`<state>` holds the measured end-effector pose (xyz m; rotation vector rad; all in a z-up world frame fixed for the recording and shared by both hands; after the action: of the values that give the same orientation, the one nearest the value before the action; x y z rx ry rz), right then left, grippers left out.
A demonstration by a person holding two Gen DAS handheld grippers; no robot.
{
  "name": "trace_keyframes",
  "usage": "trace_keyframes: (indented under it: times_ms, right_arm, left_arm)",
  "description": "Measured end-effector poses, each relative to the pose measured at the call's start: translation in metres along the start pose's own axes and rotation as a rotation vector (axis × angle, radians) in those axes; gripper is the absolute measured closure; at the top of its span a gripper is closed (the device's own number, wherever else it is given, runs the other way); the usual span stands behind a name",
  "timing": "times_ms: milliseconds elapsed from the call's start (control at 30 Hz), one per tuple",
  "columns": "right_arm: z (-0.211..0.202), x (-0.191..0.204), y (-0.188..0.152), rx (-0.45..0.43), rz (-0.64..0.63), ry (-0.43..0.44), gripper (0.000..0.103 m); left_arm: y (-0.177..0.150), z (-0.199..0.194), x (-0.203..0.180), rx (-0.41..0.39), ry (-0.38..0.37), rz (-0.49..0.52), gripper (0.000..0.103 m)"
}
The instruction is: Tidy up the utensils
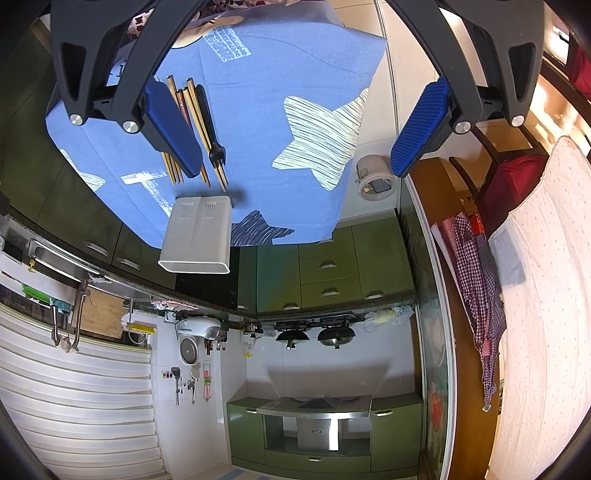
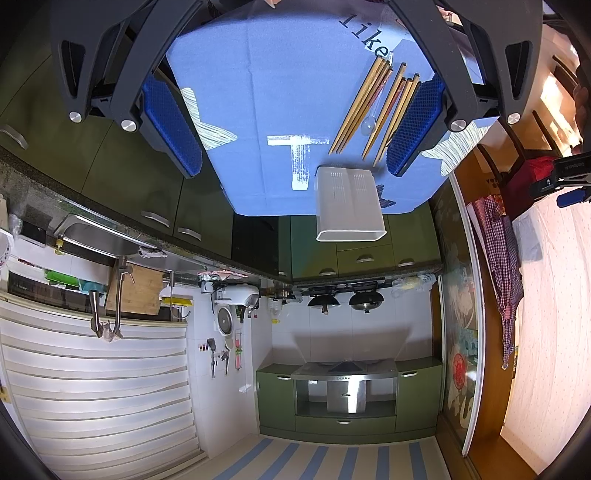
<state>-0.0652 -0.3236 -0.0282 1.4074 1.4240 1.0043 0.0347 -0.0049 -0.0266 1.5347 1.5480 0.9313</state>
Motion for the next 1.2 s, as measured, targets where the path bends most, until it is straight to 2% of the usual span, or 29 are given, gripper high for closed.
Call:
trace_keyframes:
  times_ms: [567, 1200]
  right_arm:
    - [0.0, 0.0, 0.0, 0.003, 0.001, 0.002, 0.004]
    - [0.009, 0.004, -0.016, 0.009, 0.001, 0.001, 0.004]
  left_arm:
    - [-0.002, 0.001, 0.0, 0.003, 0.001, 0.0, 0.006]
    - [-0.006, 0.002, 0.0, 0.008, 0.0, 0.001, 0.006]
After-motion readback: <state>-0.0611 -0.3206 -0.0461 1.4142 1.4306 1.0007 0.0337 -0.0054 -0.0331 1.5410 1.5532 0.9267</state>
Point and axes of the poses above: each gripper's, at about its wrist camera, not at the fingertips, and z roughly the way its jaws point, x to its left, y to its top, the point moved 4 cm from there along z, roughly the way its jaws point, and after that the axes turned 5 degrees about -z, right-handed, at the moved point
